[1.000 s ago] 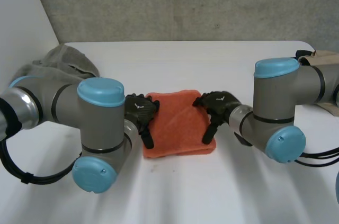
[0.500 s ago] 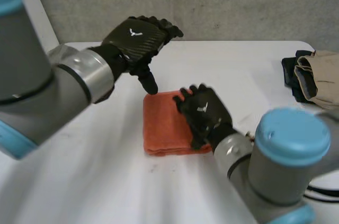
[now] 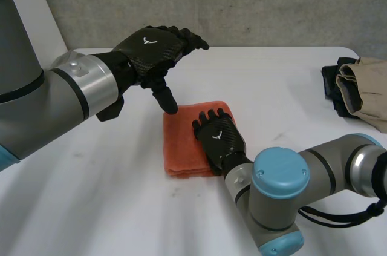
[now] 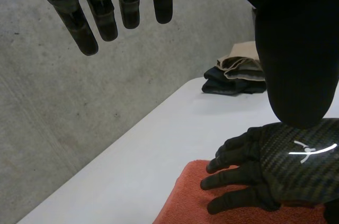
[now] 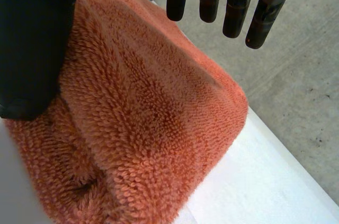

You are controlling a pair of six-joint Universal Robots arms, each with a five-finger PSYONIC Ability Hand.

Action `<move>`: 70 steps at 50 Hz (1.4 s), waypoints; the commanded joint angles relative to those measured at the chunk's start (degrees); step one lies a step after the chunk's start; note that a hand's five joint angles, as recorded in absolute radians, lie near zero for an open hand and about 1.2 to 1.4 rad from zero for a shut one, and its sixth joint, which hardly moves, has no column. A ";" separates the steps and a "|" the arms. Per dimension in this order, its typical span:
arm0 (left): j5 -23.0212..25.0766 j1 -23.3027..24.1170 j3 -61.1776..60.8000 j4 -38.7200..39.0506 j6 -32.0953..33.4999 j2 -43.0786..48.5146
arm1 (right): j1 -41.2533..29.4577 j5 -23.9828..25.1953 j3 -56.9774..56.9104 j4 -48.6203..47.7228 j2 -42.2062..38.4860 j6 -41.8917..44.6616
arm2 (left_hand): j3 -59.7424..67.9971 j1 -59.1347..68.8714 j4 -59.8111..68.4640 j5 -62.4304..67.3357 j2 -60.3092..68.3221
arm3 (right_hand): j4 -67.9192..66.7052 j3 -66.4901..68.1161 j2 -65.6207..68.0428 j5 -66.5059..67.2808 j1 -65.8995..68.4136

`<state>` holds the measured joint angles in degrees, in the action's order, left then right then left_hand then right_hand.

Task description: Fold the laundry.

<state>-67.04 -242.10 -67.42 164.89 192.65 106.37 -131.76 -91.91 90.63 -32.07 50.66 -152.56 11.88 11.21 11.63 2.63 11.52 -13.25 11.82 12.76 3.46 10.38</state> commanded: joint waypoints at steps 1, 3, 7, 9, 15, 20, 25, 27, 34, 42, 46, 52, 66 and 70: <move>0.16 -0.13 0.01 0.08 0.01 -0.02 | 0.10 0.33 -4.05 0.35 -3.11 -0.19 | 0.86 1.53 1.11 0.11 1.22 | 3.25 -1.82 -2.76 -3.46 -0.38; 0.16 -0.13 0.01 0.08 0.09 -0.02 | 0.10 0.33 -5.28 0.43 -3.55 0.07 | 0.86 1.53 1.11 0.11 1.22 | 3.25 -1.82 -2.76 -3.46 -0.38; 0.16 -0.13 -0.25 0.00 0.09 -0.02 | 0.10 0.15 -6.34 2.19 -3.64 -0.02 | 0.86 1.53 1.11 0.11 1.22 | 3.25 -1.82 -2.76 -3.46 -0.38; 0.16 -0.22 -0.43 0.00 0.09 -0.02 | 0.27 0.15 -5.47 4.46 -2.94 -0.28 | 0.86 1.53 1.11 0.11 1.22 | 3.25 -1.82 -2.76 -3.46 -0.38; 0.24 -0.22 -1.31 0.08 0.18 -0.02 | 0.54 0.59 -2.04 8.08 -0.04 -0.72 | 0.86 1.53 1.11 0.11 1.22 | 3.25 -1.82 -2.76 -3.46 -0.38; 0.24 -0.13 -1.40 0.17 0.18 0.33 | 0.63 0.59 -1.68 7.82 -0.13 -0.72 | 0.86 1.53 1.11 0.11 1.22 | 3.25 -1.82 -2.76 -3.46 -0.38; 0.24 -0.13 -1.75 0.87 0.01 0.77 | 0.63 0.51 -4.05 7.46 -2.49 -0.63 | 0.86 1.53 1.11 0.11 1.22 | 3.25 -1.82 -2.76 -3.46 -0.38; 0.16 -0.13 -1.75 0.96 0.01 0.85 | 0.63 0.51 -5.02 7.46 -3.11 -0.46 | 0.86 1.53 1.11 0.11 1.22 | 3.25 -1.82 -2.76 -3.46 -0.38; 0.24 -0.22 -2.01 1.05 0.01 0.77 | 0.63 0.51 -9.50 7.55 -6.01 -0.02 | 0.86 1.53 1.11 0.11 1.22 | 3.25 -1.82 -2.76 -3.46 -0.38; 0.24 -1.09 -2.63 1.05 -0.08 0.68 | 0.63 0.59 -13.63 7.46 -7.51 -0.02 | 0.86 1.53 1.11 0.11 1.22 | 3.25 -1.82 -2.76 -3.46 -0.38; 0.24 -1.45 -2.98 1.14 -0.08 0.68 | 0.63 0.77 -15.92 7.46 -8.39 -0.02 | 0.86 1.53 1.11 0.11 1.22 | 3.25 -1.82 -2.76 -3.46 -0.38; 0.33 -1.53 -3.59 1.14 -0.08 0.68 | 0.63 0.77 -19.52 7.47 -9.88 -0.02 | 0.86 1.53 1.10 0.10 1.22 | -2.71 4.14 3.20 2.50 5.58; 0.24 -1.80 -5.00 2.28 -0.17 0.68 | 2.55 4.90 -23.75 8.25 -12.26 -0.63 | 0.69 1.36 0.94 -0.06 1.05 | -66.75 68.18 67.24 66.54 69.62; 0.24 -1.89 -5.00 2.28 -0.17 0.68 | 5.54 5.16 -22.35 8.78 -9.28 -0.63 | 0.69 1.36 0.94 -0.06 1.05 | -66.75 68.18 67.24 66.54 69.62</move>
<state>-66.75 -243.93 -72.25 167.12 192.48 107.05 -130.22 -87.31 67.12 -24.00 38.22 -152.93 11.88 11.19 11.63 2.64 11.51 -67.51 66.00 66.22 53.15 50.98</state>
